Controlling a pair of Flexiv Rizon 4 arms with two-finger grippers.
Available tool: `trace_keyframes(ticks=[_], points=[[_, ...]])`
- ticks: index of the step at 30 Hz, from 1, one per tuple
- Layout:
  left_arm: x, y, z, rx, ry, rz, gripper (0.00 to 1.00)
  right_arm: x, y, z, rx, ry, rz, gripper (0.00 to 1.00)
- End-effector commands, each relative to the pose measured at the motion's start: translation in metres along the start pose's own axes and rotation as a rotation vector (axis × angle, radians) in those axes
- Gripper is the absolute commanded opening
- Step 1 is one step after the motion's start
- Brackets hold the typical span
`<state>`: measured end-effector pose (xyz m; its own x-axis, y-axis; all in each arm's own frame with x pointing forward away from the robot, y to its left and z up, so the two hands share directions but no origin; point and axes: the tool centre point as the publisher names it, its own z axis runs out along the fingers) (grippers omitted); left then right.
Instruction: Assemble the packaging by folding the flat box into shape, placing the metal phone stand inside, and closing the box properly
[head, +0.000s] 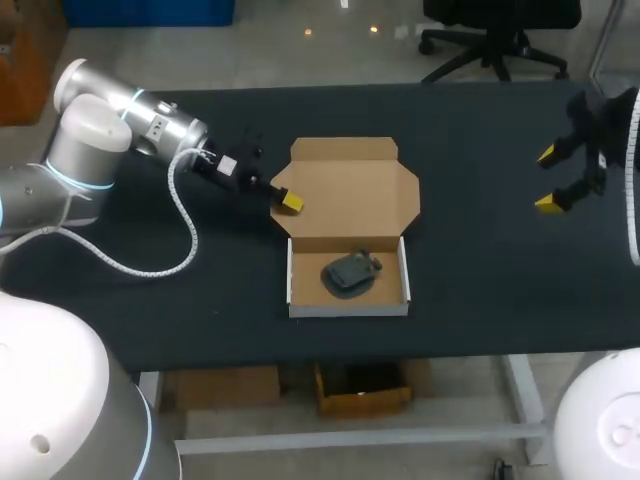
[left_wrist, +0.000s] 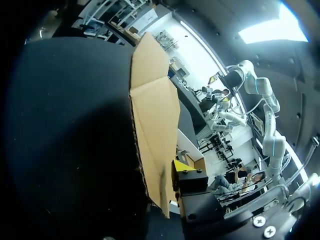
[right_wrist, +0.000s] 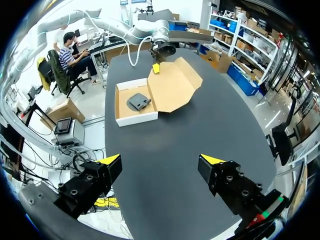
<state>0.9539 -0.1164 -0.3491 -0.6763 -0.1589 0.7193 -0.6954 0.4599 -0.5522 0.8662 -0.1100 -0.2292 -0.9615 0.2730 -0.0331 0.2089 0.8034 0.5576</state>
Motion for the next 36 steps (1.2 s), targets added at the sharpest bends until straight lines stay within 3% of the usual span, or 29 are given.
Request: trace_keyframes(ticks=[1,8,13,23,36], points=[[0.003,0.001,0.000,0.003,0.001,0.004,0.16,-0.001,0.001,-0.002,-0.001,0.006,-0.002,1.00],[0.007,0.002,0.001,0.004,0.002,0.021,0.14,-0.001,0.002,-0.002,-0.003,0.005,-0.007,1.00],[0.008,0.003,0.001,0.008,0.003,0.042,0.00,-0.001,0.003,-0.002,-0.003,0.005,-0.011,1.00],[0.018,0.008,-0.001,0.017,-0.006,0.111,0.00,-0.001,0.006,-0.002,-0.002,0.010,-0.019,1.00],[0.036,0.016,0.002,0.004,-0.057,0.295,0.00,-0.005,0.017,-0.005,0.002,0.012,-0.045,1.00]])
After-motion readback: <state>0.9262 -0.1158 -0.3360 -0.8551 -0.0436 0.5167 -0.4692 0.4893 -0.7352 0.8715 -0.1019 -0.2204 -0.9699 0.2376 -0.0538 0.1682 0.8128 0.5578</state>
